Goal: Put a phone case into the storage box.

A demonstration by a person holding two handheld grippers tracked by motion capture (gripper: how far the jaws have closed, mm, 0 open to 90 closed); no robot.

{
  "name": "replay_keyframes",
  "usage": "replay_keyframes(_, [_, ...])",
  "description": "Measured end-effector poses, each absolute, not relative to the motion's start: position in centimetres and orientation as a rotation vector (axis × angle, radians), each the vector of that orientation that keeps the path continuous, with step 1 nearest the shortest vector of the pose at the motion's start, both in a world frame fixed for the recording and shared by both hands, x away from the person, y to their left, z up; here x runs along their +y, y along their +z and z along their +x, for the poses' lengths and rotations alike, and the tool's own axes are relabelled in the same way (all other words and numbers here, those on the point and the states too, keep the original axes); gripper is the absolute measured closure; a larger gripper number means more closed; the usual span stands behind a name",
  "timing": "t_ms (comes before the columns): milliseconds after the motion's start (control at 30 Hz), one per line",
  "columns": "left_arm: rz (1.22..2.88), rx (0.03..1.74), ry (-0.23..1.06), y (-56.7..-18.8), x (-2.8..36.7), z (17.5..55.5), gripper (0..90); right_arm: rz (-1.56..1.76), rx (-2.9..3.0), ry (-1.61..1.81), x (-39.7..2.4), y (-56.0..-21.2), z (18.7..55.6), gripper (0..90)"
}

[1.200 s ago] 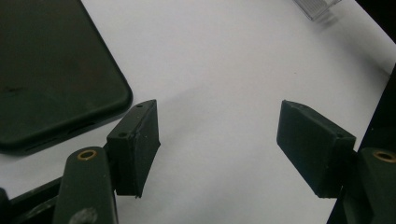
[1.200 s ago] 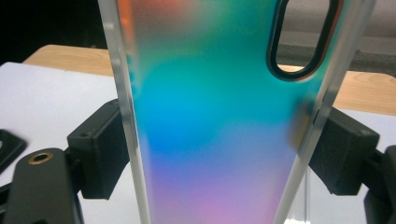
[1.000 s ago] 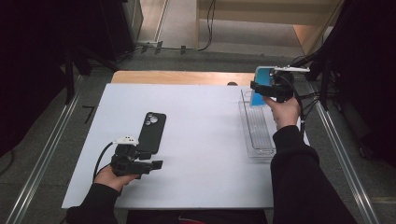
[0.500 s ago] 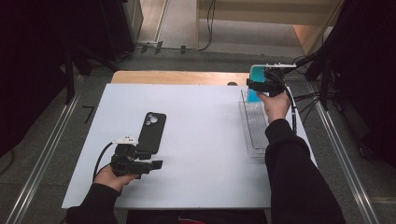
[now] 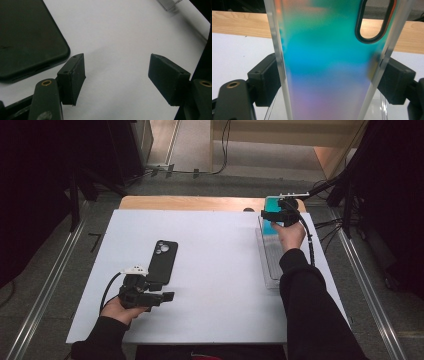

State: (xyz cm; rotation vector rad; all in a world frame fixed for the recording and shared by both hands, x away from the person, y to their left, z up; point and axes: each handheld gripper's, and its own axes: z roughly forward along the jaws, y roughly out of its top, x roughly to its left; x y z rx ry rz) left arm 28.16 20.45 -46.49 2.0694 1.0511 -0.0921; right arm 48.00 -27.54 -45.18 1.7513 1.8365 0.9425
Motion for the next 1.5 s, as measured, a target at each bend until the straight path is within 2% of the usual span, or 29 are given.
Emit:
replay_keyframes(200, [2.069, 1.052, -0.091, -46.5, 20.5, 28.1, 29.7, 1.718, 1.843, 0.902, -27.2, -45.3, 48.0, 13.7])
replay_keyframes(233, [2.069, 1.051, -0.091, -46.5, 20.5, 28.1, 29.7, 1.723, 1.842, 0.905, -27.2, -45.3, 48.1, 10.8])
replay_keyframes(400, [2.068, 1.052, -0.09, -46.5, 20.5, 28.1, 29.7, 1.727, 1.854, 0.934, -27.3, -45.3, 48.1, 9.1])
replay_keyframes(467, [2.068, 1.052, -0.09, -46.5, 20.5, 28.1, 29.7, 1.723, 1.856, 0.931, -27.3, -45.3, 48.1, 7.2])
replay_keyframes(533, [2.067, 1.054, -0.09, -46.5, 20.5, 28.1, 29.7, 1.709, 1.85, 0.924, -27.3, -45.2, 48.0, 0.0])
replay_keyframes(900, [2.063, 1.076, -0.106, -46.5, 20.6, 28.3, 29.6, 1.695, 1.879, 0.925, -27.5, -43.1, 46.5, 0.0])
replay_keyframes(1167, [2.059, 1.086, -0.108, -46.5, 20.6, 28.4, 29.5, 1.649, 1.956, 0.952, -26.3, -40.6, 43.9, 0.0])
replay_keyframes(1500, [2.064, 1.098, -0.111, -46.4, 20.8, 28.5, 29.5, 1.581, 2.088, 1.094, -24.7, -40.5, 41.1, 0.0])
